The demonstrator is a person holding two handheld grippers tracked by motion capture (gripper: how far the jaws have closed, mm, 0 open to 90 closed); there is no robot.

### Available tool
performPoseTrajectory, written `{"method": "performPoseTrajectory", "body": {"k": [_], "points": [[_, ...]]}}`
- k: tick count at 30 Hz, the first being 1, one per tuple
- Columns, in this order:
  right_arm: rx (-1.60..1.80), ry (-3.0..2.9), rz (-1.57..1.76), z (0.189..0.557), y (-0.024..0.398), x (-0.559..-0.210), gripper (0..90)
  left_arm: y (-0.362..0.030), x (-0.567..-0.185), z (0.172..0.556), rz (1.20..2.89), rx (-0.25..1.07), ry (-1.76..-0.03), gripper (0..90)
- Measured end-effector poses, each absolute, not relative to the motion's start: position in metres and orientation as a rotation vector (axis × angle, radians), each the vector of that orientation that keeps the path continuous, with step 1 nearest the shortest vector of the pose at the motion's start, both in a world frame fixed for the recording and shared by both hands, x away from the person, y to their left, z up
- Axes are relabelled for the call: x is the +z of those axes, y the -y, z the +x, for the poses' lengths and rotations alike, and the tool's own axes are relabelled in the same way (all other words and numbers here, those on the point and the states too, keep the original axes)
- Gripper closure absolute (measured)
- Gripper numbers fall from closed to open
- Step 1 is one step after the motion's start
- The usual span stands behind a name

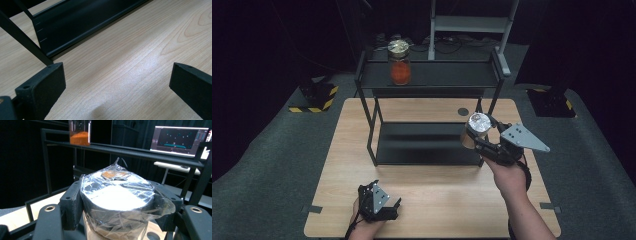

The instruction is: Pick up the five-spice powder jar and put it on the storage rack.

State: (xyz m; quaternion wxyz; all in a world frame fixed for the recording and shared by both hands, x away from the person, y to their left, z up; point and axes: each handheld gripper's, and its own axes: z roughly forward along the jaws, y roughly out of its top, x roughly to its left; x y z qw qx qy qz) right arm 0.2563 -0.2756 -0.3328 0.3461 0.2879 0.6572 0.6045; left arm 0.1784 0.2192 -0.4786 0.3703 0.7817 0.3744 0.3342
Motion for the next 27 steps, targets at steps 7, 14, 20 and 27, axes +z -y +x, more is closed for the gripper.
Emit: {"method": "performPoseTrajectory", "body": {"k": [7,14,20,27], "points": [[1.572,-1.690,0.727,0.261,0.269,-0.321,34.5,-0.220,-0.479,0.178,2.000,0.854,-0.961,0.7],[1.576,-1.662,0.711,0.265,0.263,-0.306,34.5,-0.221,-0.479,0.178,1.995,0.851,-0.962,0.7],[1.584,-1.637,0.696,0.268,0.260,-0.295,34.5,-0.222,-0.479,0.178,1.988,0.847,-0.964,0.7],[1.592,-1.610,0.693,0.274,0.256,-0.283,34.5,-0.224,-0.480,0.178,1.979,0.842,-0.967,0.7]]}}
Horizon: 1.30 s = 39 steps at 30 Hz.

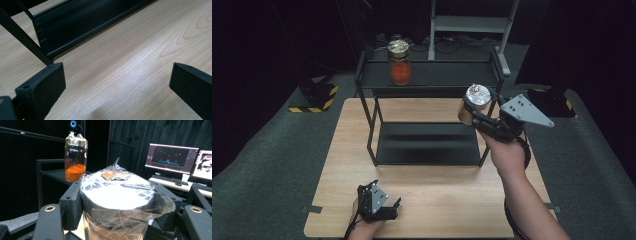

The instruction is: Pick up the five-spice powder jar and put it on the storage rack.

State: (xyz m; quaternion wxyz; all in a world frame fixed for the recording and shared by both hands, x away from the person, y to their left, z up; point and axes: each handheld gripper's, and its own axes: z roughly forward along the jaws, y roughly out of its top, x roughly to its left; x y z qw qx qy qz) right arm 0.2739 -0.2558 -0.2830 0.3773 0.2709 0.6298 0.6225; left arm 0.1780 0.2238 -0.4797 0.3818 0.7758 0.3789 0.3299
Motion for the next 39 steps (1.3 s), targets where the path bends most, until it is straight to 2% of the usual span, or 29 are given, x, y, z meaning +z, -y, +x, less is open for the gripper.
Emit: {"method": "performPoseTrajectory", "body": {"k": [25,39], "points": [[1.575,-1.562,0.696,0.309,0.236,-0.242,34.5,-0.228,-0.480,0.179,1.964,0.818,-0.976,0.7],[1.544,-1.576,0.714,0.344,0.215,-0.228,34.5,-0.229,-0.480,0.178,1.957,0.815,-0.975,0.7]]}}
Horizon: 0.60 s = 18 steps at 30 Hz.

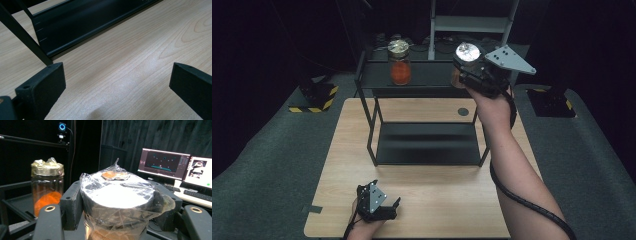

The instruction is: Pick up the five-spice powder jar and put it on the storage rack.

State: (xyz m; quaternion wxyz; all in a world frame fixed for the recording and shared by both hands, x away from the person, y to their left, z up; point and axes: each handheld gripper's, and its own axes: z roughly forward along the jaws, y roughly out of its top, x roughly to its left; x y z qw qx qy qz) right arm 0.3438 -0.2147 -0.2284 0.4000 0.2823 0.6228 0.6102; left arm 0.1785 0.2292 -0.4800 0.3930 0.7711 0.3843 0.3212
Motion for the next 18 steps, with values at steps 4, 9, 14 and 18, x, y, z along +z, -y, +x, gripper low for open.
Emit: {"method": "performPoseTrajectory", "body": {"k": [4,9,14,18], "points": [[1.538,-1.573,0.715,0.350,0.211,-0.228,34.5,-0.230,-0.480,0.178,1.955,0.814,-0.977,0.7],[1.532,-1.568,0.719,0.360,0.205,-0.227,34.5,-0.230,-0.480,0.178,1.953,0.812,-0.976,0.7],[1.536,-1.570,0.731,0.367,0.202,-0.226,34.5,-0.231,-0.481,0.178,1.943,0.807,-0.983,0.7],[1.526,-1.584,0.744,0.373,0.198,-0.228,34.5,-0.232,-0.481,0.178,1.939,0.807,-0.984,0.7]]}}
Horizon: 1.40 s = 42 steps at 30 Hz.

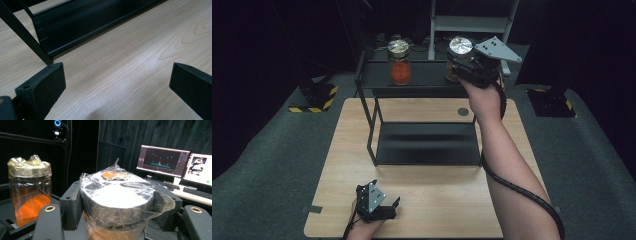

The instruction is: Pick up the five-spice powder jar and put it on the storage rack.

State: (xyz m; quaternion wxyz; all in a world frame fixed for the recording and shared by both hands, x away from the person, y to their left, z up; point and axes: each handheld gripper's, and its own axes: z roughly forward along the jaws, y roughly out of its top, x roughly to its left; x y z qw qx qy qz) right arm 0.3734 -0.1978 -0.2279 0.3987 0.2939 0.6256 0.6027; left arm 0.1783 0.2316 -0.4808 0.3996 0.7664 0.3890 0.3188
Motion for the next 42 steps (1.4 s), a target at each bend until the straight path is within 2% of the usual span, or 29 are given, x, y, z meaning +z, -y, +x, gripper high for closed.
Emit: {"method": "performPoseTrajectory", "body": {"k": [42], "points": [[1.604,-1.599,0.803,0.405,0.196,-0.238,33.9,-0.236,-0.483,0.176,1.911,0.800,-0.990,0.7]]}}
